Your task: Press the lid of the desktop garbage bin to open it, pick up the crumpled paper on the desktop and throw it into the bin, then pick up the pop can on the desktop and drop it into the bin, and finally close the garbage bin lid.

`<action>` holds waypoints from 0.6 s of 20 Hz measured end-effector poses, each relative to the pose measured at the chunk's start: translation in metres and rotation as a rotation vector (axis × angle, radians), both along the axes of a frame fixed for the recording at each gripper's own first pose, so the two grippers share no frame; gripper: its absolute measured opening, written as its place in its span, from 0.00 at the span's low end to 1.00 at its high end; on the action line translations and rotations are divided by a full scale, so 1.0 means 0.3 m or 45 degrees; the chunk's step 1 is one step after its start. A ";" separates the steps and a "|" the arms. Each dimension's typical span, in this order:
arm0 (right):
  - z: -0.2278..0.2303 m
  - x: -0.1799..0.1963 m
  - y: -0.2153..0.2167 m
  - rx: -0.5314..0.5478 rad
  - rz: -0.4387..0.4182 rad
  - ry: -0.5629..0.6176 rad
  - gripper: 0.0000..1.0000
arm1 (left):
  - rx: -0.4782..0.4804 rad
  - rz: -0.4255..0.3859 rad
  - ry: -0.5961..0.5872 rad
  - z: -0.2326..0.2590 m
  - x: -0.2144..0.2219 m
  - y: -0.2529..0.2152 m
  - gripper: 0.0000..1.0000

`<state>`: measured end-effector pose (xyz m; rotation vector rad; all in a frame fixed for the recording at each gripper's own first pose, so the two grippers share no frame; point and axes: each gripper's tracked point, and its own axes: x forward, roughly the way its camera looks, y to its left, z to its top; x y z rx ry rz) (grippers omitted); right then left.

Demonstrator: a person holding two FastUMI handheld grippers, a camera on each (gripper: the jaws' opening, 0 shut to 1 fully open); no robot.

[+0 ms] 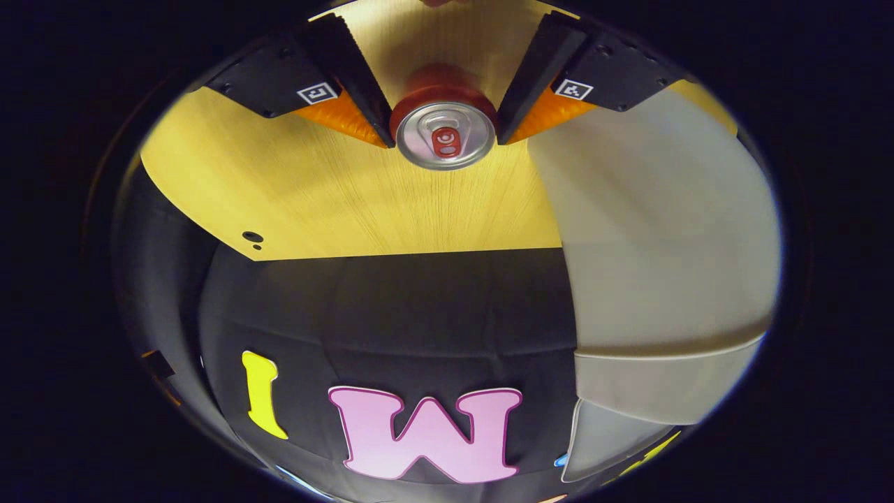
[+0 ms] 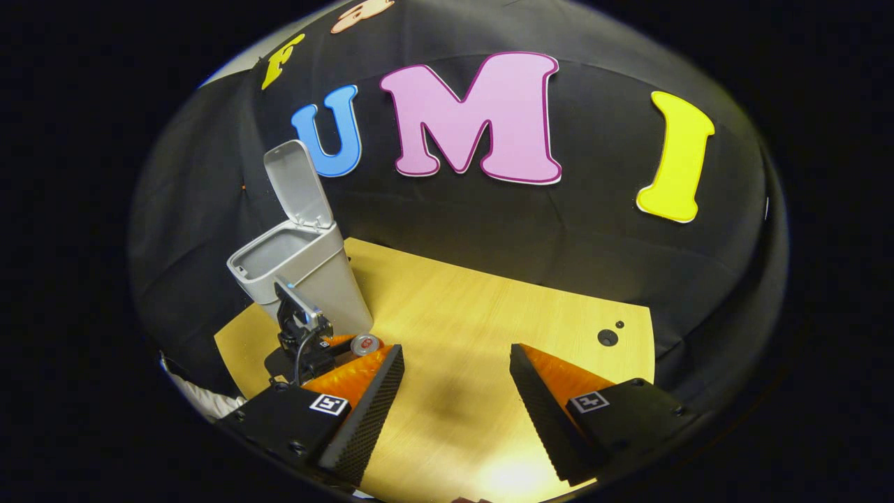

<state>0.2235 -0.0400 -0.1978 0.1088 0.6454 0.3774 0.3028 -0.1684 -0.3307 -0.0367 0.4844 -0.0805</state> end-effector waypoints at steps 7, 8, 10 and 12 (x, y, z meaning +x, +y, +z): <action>-0.040 -0.001 -0.016 -0.016 -0.025 0.044 0.98 | -0.006 -0.033 0.056 0.001 -0.007 -0.041 0.85; -0.042 0.003 -0.020 -0.014 -0.032 0.046 0.99 | -0.014 -0.035 0.050 0.033 -0.015 -0.045 0.84; -0.037 0.004 -0.023 -0.005 -0.052 0.034 0.99 | -0.069 -0.044 0.008 0.137 -0.026 -0.064 0.84; -0.036 -0.011 -0.036 -0.011 -0.073 0.027 0.99 | -0.146 -0.073 -0.024 0.261 -0.049 -0.097 0.83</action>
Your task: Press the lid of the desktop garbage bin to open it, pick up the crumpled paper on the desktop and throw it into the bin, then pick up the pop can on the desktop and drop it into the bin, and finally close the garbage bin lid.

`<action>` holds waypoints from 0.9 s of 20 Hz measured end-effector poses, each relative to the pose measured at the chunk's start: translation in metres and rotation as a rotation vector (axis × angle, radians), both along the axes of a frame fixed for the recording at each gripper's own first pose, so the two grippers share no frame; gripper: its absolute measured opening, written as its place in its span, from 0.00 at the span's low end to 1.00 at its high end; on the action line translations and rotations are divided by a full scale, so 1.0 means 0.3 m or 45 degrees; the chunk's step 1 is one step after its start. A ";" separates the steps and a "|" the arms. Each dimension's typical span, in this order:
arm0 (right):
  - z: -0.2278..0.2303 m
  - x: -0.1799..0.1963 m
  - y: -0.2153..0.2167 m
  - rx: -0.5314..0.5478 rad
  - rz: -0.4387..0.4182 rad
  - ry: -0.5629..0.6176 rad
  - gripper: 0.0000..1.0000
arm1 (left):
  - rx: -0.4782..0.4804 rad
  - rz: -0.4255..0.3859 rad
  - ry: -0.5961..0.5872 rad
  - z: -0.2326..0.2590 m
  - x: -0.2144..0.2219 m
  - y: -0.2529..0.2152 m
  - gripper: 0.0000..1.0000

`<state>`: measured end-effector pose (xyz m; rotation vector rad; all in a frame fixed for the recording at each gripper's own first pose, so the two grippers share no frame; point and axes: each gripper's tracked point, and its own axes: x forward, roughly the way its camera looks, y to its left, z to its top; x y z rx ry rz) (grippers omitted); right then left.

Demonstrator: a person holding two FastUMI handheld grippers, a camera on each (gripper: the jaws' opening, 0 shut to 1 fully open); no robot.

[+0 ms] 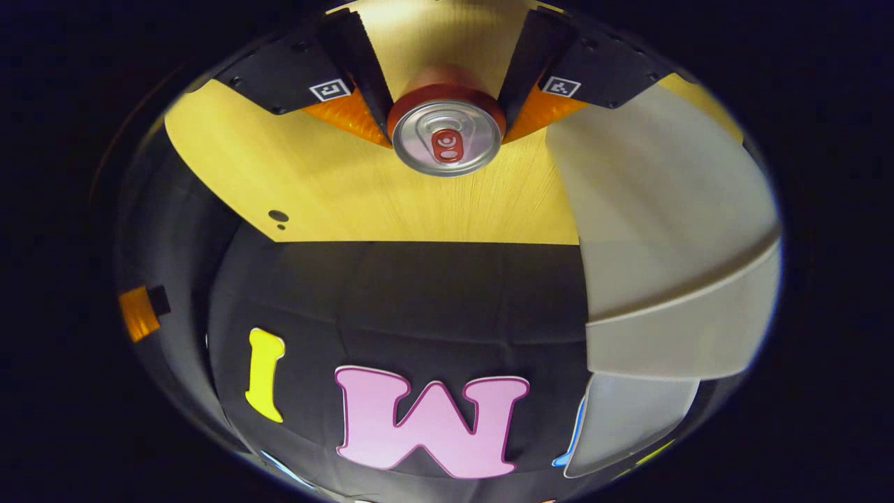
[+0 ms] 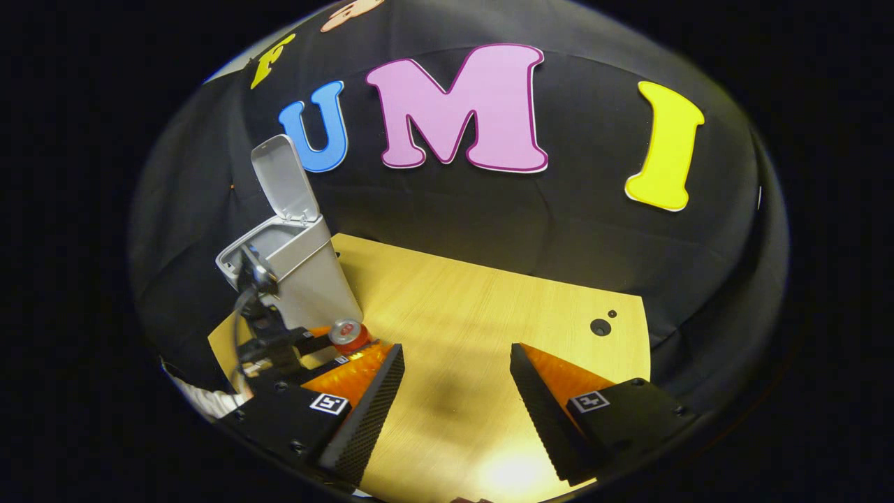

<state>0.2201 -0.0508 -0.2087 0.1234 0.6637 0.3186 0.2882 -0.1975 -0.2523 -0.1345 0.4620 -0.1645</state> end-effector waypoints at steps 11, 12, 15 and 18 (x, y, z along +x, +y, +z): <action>0.059 -0.096 -0.027 0.068 -0.146 -0.031 0.99 | 0.085 -0.012 -0.333 0.737 -0.008 0.230 0.82; 0.067 -0.099 -0.009 0.084 -0.151 -0.033 0.99 | 0.110 0.013 -0.358 0.786 0.015 0.307 0.82; 0.091 -0.118 0.057 0.105 -0.135 -0.047 0.99 | 0.220 0.118 -0.392 0.824 0.049 0.547 0.82; 0.106 -0.130 0.105 0.101 -0.113 -0.055 0.99 | 0.241 0.166 -0.313 0.739 0.075 0.677 0.82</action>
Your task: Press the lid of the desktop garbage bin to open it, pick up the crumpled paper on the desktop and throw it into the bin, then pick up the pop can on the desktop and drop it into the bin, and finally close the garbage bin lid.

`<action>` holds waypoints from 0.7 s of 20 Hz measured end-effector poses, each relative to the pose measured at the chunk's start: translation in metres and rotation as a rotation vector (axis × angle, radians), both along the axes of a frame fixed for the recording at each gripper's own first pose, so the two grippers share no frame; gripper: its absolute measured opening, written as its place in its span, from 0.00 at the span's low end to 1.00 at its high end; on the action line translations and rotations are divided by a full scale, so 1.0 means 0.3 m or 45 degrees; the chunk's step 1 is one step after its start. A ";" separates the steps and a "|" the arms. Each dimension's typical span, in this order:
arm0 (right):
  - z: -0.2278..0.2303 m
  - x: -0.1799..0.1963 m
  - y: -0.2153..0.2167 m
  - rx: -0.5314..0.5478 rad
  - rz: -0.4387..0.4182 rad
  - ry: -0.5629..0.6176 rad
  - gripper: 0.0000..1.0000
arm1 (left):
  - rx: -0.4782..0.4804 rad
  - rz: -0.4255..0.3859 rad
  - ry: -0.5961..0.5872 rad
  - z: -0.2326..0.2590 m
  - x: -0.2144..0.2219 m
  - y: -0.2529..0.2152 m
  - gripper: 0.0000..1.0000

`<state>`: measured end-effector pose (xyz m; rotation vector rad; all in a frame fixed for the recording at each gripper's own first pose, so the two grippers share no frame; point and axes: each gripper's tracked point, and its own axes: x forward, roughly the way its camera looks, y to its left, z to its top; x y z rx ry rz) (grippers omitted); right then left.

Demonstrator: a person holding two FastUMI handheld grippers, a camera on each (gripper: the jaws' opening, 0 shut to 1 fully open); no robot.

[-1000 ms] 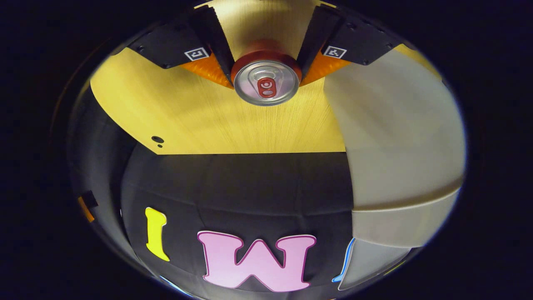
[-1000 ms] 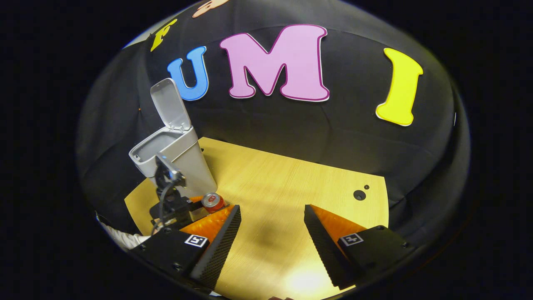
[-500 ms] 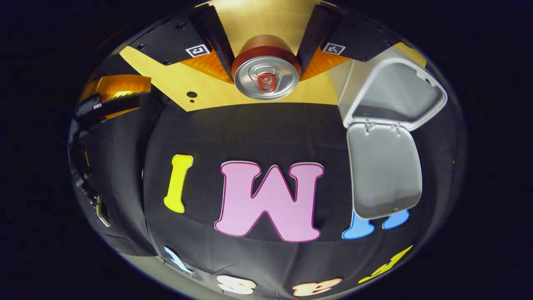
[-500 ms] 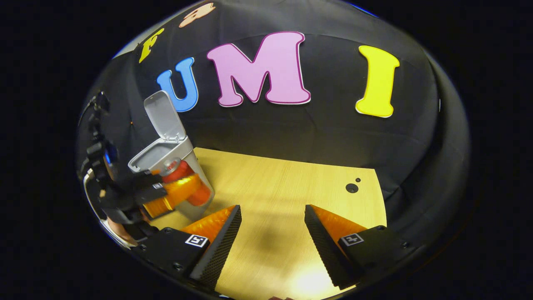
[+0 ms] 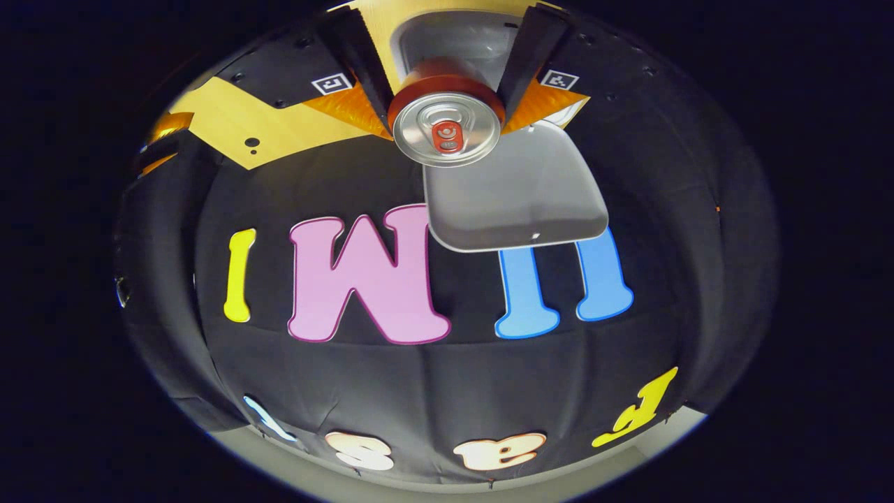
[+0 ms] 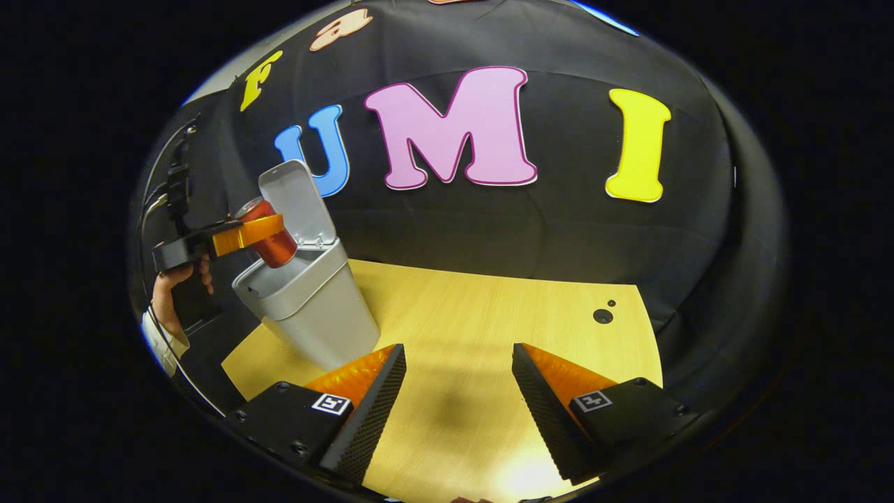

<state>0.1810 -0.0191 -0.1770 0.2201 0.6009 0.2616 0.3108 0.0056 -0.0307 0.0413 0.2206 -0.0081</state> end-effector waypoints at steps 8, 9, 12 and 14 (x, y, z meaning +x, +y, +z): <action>0.009 -0.028 0.035 0.010 -0.036 0.020 0.99 | 0.026 0.075 0.076 -0.101 0.020 0.106 0.87; 0.008 -0.033 0.033 0.008 -0.043 0.021 0.99 | 0.031 0.083 0.070 -0.097 0.019 0.110 0.87; -0.004 -0.047 0.026 0.019 -0.070 0.034 0.99 | 0.030 0.058 0.032 -0.050 0.019 0.095 0.95; -0.011 -0.061 0.022 0.030 -0.090 0.041 0.99 | 0.025 0.036 -0.003 0.013 0.025 0.087 0.94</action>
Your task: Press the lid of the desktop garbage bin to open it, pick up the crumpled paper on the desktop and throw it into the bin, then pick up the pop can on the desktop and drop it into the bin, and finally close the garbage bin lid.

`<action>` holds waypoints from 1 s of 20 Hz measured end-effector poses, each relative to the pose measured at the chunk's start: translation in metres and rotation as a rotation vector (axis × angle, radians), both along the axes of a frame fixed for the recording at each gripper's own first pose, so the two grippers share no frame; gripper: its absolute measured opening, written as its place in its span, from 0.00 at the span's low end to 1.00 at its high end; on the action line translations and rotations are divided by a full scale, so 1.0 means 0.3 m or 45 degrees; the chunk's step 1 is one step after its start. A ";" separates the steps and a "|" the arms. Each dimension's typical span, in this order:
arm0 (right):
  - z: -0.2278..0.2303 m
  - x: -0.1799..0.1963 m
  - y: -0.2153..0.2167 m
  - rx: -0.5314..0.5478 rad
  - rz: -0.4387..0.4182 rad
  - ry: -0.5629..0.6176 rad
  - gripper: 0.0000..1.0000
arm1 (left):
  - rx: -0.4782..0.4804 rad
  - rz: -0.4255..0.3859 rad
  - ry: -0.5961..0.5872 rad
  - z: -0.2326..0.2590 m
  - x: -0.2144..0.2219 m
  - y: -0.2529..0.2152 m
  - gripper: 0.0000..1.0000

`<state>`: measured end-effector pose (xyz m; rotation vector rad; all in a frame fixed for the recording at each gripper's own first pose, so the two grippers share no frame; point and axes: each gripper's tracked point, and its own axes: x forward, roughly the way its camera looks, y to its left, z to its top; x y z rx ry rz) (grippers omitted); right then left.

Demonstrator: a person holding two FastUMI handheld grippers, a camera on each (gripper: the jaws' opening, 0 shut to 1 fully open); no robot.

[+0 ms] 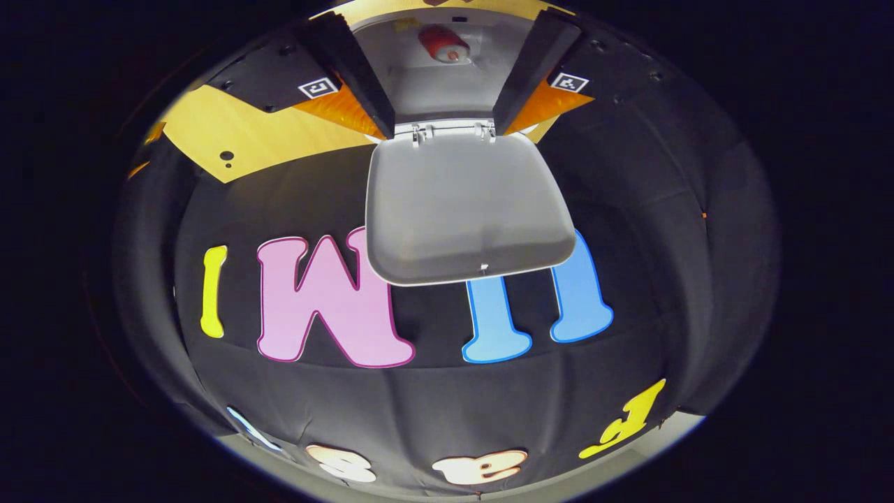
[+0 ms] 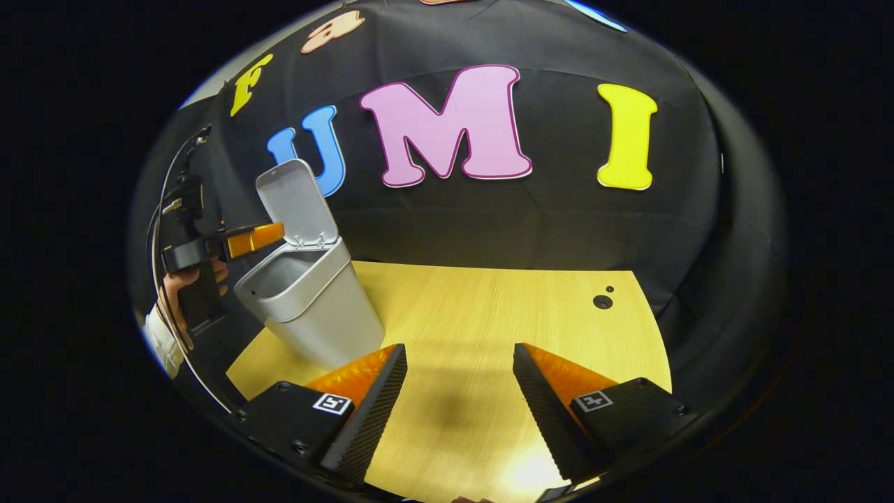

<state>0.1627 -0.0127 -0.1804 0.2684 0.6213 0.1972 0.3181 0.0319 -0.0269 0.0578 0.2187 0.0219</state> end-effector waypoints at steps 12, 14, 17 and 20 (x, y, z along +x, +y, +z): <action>-0.009 -0.047 -0.044 0.021 -0.057 0.013 0.99 | 0.070 0.003 -0.317 0.525 0.194 0.065 0.92; -0.010 -0.063 -0.043 0.023 -0.051 0.013 0.99 | 0.037 0.013 -0.253 0.496 0.241 0.097 0.92; -0.013 -0.084 -0.037 0.028 -0.040 0.016 0.99 | 0.083 0.039 -0.155 0.414 0.294 0.163 0.92; -0.024 -0.097 -0.033 0.023 -0.027 0.027 0.99 | -0.021 0.019 -0.059 0.339 0.276 0.153 0.92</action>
